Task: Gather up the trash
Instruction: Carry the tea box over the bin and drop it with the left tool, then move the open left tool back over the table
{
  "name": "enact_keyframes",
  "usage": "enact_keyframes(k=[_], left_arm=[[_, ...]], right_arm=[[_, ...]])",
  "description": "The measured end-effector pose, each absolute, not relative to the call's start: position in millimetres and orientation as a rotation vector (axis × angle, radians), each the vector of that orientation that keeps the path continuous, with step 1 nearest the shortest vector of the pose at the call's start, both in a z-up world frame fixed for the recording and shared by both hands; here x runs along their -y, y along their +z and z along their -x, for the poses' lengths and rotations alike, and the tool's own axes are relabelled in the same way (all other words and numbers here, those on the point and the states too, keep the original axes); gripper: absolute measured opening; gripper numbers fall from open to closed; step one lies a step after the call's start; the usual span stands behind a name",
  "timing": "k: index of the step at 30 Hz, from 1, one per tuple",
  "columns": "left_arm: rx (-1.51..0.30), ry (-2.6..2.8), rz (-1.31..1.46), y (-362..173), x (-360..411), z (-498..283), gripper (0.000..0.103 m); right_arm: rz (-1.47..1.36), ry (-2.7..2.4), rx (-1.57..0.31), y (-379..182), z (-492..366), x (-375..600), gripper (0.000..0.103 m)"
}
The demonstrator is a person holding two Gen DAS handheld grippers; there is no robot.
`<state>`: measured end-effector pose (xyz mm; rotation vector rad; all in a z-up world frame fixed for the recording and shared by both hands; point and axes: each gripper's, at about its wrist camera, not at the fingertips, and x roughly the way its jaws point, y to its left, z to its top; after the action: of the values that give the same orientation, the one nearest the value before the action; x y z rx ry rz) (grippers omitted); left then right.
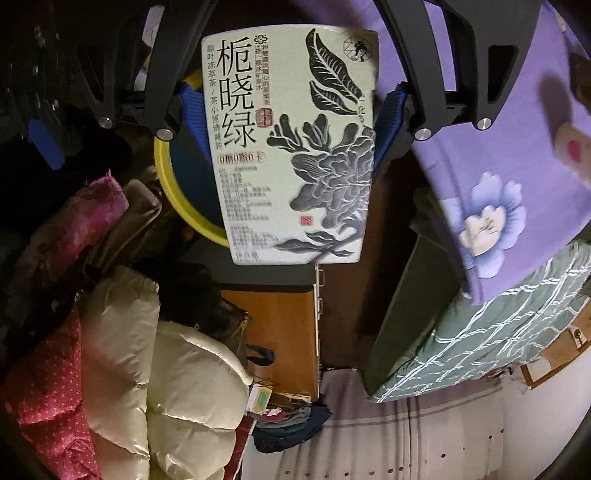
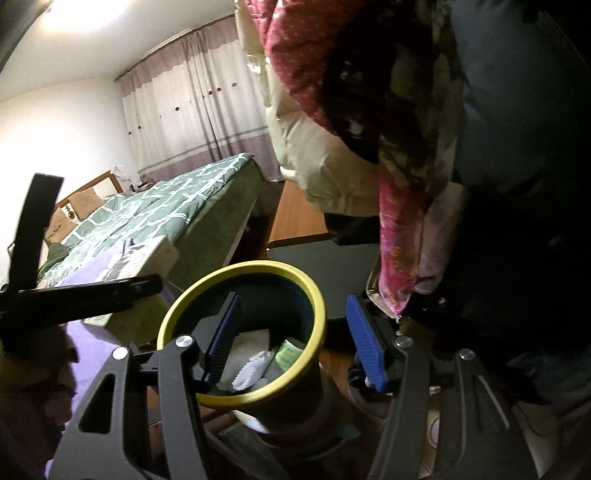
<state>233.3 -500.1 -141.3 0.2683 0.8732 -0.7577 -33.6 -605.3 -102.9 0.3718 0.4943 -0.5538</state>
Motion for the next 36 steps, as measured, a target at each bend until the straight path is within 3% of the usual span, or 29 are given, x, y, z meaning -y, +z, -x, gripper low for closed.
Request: enact_keyframes(k=[1, 2, 10, 23, 36], left_arm=[[-0.861, -0.759, -0.263, -141.7, 503.3, -235.0, 0.092], [-0.84, -0.75, -0.255, -140.7, 504.2, -236.4, 0.093], [-0.759, -0.696, -0.182, -117.1, 447.6, -236.8, 0.096], [-0.619, -0.379, -0.046, -90.6, 224.7, -225.2, 0.098], [-0.537, -0.012, 0.005, -107.7, 36.7, -242.8, 0.098]], right_arm=[[-0.372, -0.557, -0.496, -103.5, 33.7, 606.3, 0.057], [-0.373, -0.559, -0.498, -104.3, 33.7, 607.1, 0.057], [-0.366, -0.522, -0.521, -108.8, 18.6, 599.3, 0.057], [-0.31, -0.414, -0.544, -100.2, -21.3, 549.4, 0.058], [-0.247, -0.136, -0.586, -79.3, -99.5, 445.9, 0.058]])
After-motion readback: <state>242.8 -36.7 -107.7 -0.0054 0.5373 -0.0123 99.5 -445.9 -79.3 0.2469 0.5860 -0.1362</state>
